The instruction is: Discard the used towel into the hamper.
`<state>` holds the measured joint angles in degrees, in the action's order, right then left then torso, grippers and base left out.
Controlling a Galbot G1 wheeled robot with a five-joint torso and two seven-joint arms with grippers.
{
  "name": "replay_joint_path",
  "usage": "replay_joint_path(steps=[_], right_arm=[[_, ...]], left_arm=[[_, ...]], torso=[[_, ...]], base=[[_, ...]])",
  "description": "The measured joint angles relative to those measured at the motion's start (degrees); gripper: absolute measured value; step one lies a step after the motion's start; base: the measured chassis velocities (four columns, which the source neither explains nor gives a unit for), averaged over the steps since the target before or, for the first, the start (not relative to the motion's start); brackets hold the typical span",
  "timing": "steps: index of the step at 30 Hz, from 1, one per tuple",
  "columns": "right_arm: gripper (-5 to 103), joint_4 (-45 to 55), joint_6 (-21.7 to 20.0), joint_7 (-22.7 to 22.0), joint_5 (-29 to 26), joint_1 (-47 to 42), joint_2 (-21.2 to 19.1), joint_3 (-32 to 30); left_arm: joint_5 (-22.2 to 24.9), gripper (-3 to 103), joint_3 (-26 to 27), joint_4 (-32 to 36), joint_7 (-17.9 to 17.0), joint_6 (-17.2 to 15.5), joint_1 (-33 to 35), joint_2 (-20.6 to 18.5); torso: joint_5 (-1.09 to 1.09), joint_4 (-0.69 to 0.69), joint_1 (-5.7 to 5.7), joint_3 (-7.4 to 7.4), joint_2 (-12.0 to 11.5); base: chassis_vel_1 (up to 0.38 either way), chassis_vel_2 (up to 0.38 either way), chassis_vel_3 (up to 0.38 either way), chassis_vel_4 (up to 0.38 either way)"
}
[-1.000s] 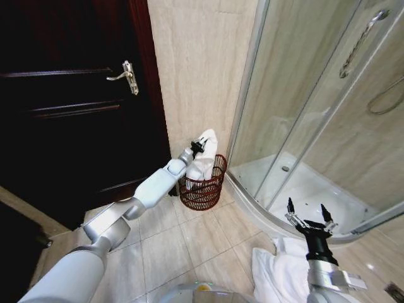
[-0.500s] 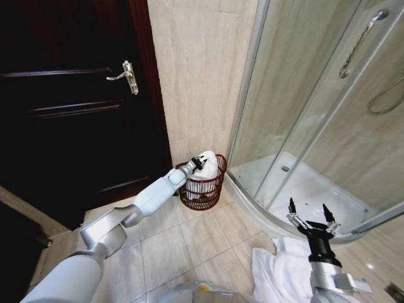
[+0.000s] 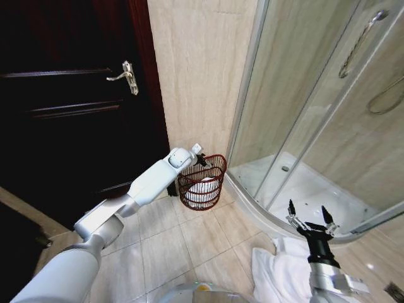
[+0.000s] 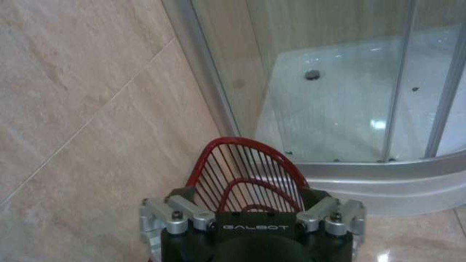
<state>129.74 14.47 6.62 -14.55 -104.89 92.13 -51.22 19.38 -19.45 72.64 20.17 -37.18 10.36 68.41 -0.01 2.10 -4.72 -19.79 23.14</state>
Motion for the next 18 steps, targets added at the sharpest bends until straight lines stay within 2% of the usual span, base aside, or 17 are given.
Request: replay_joint_path(steps=[4, 12, 15, 16, 17, 18], right_arm=[[100, 0.59, -0.17, 0.03, 0.00, 0.04, 0.00, 0.00], [100, 0.99, -0.44, 0.04, 0.00, 0.07, 0.00, -0.03], [100, 1.26, -0.75, 0.04, 0.00, 0.25, 0.00, 0.02], [100, 1.26, -0.75, 0.04, 0.00, 0.25, 0.00, 0.02], [100, 1.53, -0.88, 0.04, 0.00, 0.26, 0.00, 0.06], [100, 1.70, -0.94, 0.04, 0.00, 0.27, 0.00, 0.08]], left_arm=[[1.02, 100, 0.27, 0.87, 0.97, 0.39, 0.08, -0.69], [0.78, 100, 0.35, 1.78, 0.63, 2.39, 0.15, -1.19], [1.64, 100, 1.71, 3.11, -3.90, 5.09, 1.95, -1.40], [1.64, 100, 1.71, 3.11, -3.90, 5.09, 1.95, -1.40], [3.29, 100, 2.74, 4.12, -7.87, 9.03, 3.58, -1.66], [3.99, 100, 3.33, 4.69, -10.12, 12.08, 4.78, -1.86]], torso=[[0.00, 0.00, 0.00, 0.00, 0.00], [0.01, -0.01, 0.00, 0.00, 0.00], [0.00, -0.01, 0.00, 0.00, 0.00], [0.00, -0.01, 0.00, 0.00, 0.00], [0.01, -0.01, 0.00, 0.00, 0.00], [0.02, -0.02, 0.00, 0.00, 0.00]], base=[[0.000, 0.000, 0.000, 0.000], [0.000, 0.000, 0.000, 0.000], [0.000, 0.000, 0.000, 0.000], [0.000, 0.000, 0.000, 0.000], [0.000, 0.000, 0.000, 0.000], [0.000, 0.000, 0.000, 0.000]])
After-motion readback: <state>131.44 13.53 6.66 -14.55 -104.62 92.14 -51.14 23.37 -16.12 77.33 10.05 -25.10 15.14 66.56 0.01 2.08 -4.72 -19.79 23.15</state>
